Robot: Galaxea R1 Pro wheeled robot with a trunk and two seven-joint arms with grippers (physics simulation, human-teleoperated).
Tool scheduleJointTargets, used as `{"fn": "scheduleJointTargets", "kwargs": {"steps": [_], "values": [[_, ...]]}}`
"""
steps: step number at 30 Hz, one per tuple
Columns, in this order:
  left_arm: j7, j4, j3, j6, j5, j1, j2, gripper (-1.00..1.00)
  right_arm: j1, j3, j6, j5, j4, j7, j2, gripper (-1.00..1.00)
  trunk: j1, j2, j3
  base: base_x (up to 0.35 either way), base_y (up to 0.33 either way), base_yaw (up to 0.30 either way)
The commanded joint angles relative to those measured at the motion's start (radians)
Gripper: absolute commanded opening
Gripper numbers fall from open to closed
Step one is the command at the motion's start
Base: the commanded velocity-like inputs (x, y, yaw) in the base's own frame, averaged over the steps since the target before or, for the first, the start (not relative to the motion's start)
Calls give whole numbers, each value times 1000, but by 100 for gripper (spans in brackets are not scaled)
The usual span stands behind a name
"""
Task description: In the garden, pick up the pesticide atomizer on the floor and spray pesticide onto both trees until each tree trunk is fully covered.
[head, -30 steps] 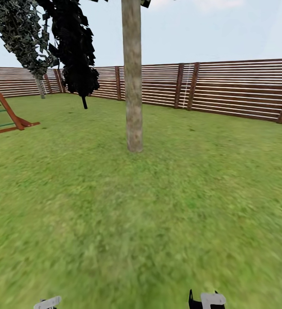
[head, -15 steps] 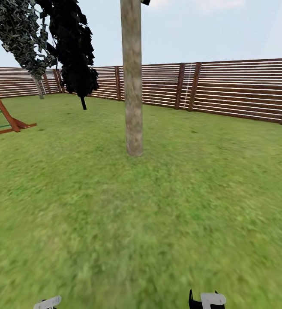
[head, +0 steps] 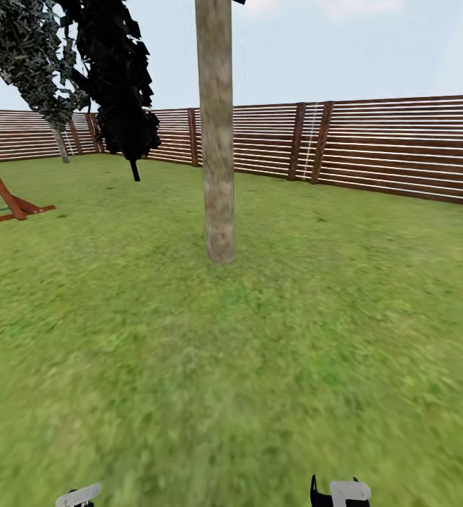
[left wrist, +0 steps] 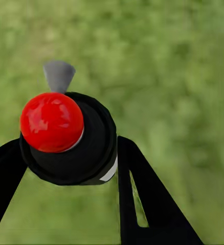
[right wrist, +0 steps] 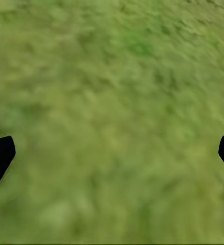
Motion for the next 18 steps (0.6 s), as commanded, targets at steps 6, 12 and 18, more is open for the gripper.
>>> {"fn": "scheduleJointTargets", "kwargs": {"steps": [6,12,18], "values": [[-12,-5,-11,-4,-15,-1,4,-100,-1,3,1,3,0,-13,2,100,0,0,-1,339,0,0],[-13,10,-11,-5,-17,2,5,-100,-1,1,1,1,-1,-12,4,100,0,0,-1,339,0,0],[-13,12,-9,-4,-16,26,4,-100,-1,1,1,2,-2,-12,8,100,0,0,-1,339,45,0]]}}
